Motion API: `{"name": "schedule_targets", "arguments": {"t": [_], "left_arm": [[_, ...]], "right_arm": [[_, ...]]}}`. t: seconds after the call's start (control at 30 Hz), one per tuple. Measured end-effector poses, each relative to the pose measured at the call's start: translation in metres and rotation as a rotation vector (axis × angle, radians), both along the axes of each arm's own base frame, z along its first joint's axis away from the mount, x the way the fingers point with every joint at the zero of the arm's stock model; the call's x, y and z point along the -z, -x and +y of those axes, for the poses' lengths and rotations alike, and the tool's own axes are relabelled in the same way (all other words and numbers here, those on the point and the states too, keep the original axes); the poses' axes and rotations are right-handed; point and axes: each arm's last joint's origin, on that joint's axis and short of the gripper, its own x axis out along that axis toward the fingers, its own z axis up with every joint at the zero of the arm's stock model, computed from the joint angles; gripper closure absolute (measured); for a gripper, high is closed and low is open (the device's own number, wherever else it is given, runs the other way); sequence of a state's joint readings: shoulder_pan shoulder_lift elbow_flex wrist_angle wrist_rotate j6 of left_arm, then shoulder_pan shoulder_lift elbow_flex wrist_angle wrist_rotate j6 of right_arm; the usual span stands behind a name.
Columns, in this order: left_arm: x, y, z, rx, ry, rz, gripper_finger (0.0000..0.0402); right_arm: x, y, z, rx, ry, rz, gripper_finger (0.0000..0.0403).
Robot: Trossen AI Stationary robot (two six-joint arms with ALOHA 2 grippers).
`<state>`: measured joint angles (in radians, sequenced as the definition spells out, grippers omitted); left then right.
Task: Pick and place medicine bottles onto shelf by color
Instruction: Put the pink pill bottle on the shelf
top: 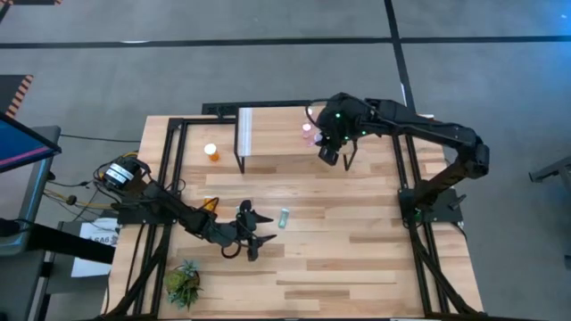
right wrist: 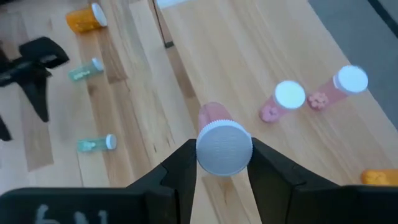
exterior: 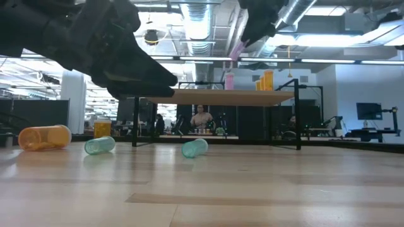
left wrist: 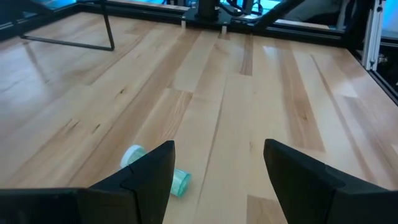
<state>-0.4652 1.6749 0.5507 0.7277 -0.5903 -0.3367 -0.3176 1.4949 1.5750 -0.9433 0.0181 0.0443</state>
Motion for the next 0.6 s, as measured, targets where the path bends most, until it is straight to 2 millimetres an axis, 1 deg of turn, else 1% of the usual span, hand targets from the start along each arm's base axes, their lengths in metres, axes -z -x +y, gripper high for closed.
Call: {"name": "schedule_targets", "arguments": {"t": [0.13,0.2,0.27,0.37,0.47,0.53,0.6], "left_arm": [[-0.001,-0.001,0.001,-0.006,0.004,-0.007,0.0167],[-0.001,-0.002,0.002,-0.005,0.007,-0.008,0.0167],[-0.002,-0.002,0.002,-0.004,0.009,-0.010,0.0167],[-0.002,-0.002,0.002,0.009,0.023,-0.013,0.0167],[-0.002,-0.003,0.000,0.042,0.040,-0.015,0.0167],[-0.002,-0.002,-0.001,0.046,0.040,-0.014,0.0167],[-0.002,-0.002,-0.001,0.047,0.039,-0.012,0.0167]], "right_arm": [[-0.005,0.000,0.000,-0.011,0.010,-0.002,0.0252],[-0.003,-0.008,-0.001,-0.021,0.008,0.013,0.0251],[0.004,-0.014,-0.003,-0.024,-0.010,0.085,0.0250],[0.005,-0.031,-0.009,-0.037,-0.019,0.147,0.0250],[0.012,-0.045,-0.015,-0.037,-0.043,0.239,0.0252],[0.012,-0.054,-0.018,-0.039,-0.043,0.257,0.0252],[0.010,-0.058,-0.020,-0.046,-0.044,0.271,0.0252]]}}
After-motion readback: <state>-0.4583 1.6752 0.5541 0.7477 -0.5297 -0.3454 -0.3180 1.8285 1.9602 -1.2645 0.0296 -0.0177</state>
